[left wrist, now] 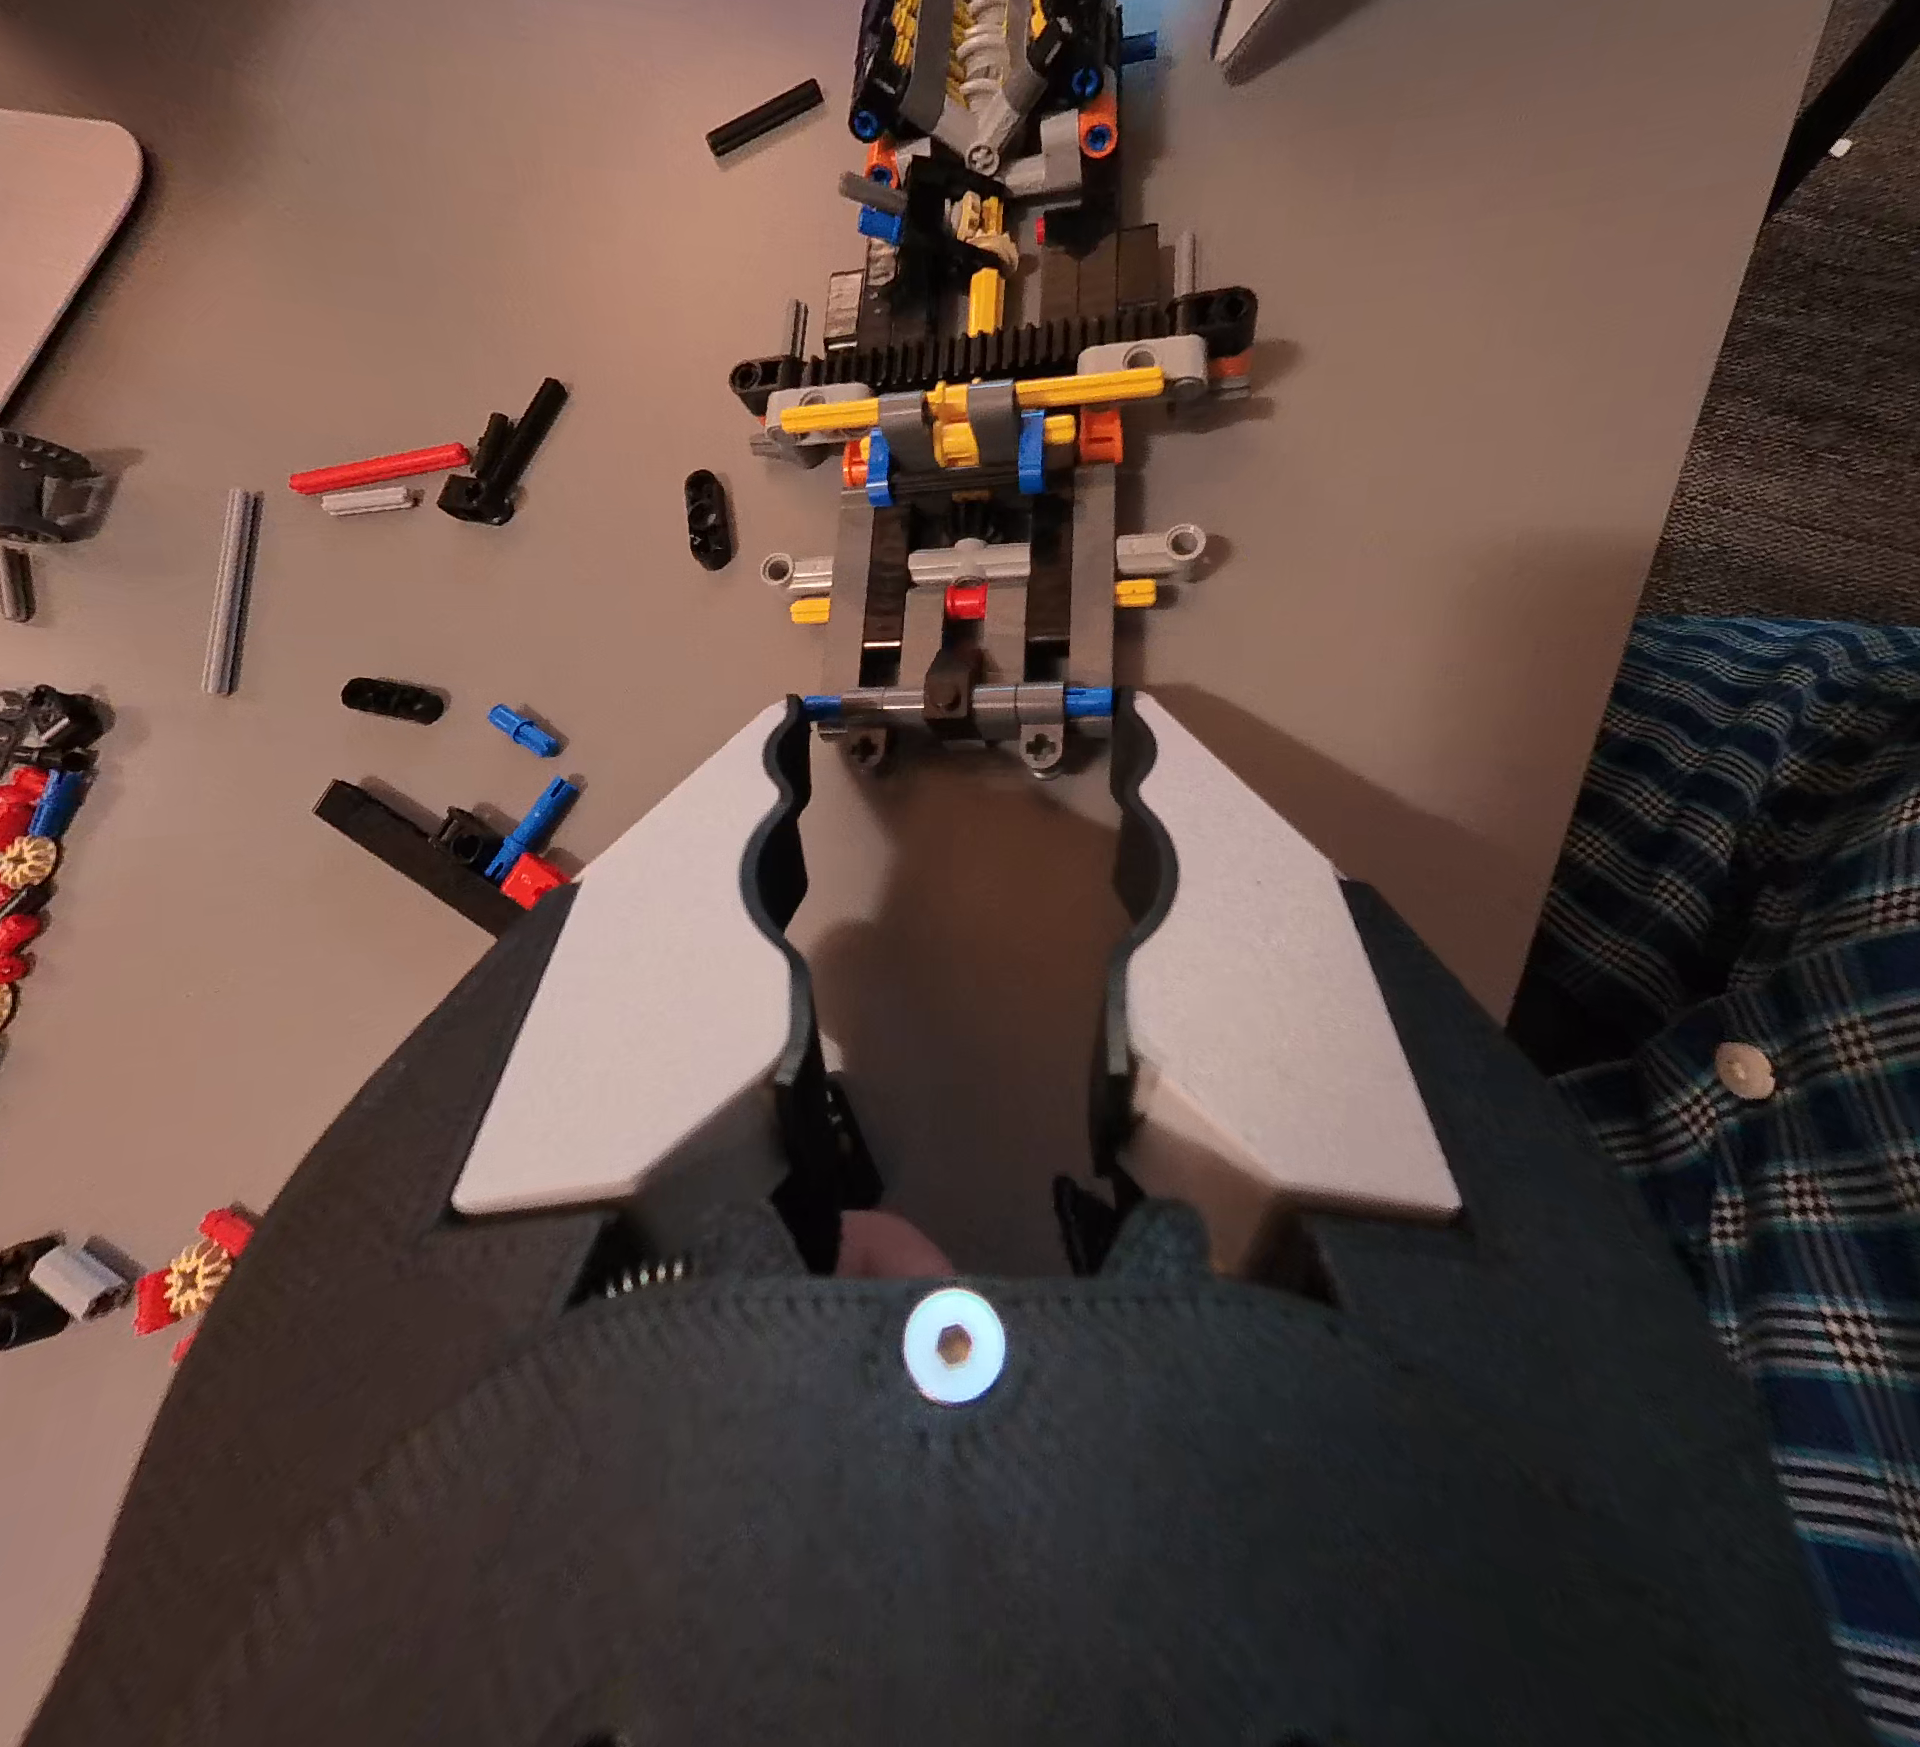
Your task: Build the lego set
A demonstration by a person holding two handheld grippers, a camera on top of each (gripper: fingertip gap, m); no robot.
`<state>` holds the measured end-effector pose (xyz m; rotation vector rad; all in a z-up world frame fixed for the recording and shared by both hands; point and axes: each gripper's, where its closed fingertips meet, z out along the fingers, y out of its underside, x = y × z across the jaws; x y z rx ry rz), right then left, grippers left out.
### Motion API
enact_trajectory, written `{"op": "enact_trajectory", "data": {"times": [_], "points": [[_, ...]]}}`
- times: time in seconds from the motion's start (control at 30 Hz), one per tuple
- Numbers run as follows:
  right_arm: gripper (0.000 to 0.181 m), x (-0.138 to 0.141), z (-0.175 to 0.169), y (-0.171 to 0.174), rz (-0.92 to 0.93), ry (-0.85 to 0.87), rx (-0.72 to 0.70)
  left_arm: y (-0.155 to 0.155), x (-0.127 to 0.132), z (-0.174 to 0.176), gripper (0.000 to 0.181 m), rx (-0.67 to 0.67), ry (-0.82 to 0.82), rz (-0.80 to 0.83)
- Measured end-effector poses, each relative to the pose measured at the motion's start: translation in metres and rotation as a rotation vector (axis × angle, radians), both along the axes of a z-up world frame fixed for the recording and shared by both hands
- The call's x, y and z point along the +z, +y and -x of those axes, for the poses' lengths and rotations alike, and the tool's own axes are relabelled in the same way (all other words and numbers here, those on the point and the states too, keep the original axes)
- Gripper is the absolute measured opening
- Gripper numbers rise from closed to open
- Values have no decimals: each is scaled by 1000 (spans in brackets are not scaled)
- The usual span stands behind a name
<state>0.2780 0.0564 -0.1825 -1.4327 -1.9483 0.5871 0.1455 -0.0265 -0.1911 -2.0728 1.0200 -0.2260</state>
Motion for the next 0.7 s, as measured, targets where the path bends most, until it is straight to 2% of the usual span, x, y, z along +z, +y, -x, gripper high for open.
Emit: {"op": "enact_trajectory", "data": {"times": [0.1, 0.33, 0.47, 0.7], "points": [[44, 2, -5, -2, -3, -13, 7, 0, 0, 0, 57, 0, 0, 0], [54, 2, 0, 0, -10, -1, -2, -1, 0, 0, 57, -2, -3, 5], [44, 3, -5, -2, 3, -7, 12, -1, 0, 0, 57, -2, -2, 4], [56, 2, 0, -1, 0, 3, 4, -1, 0, -1, 57, -3, -5, 8]]}}
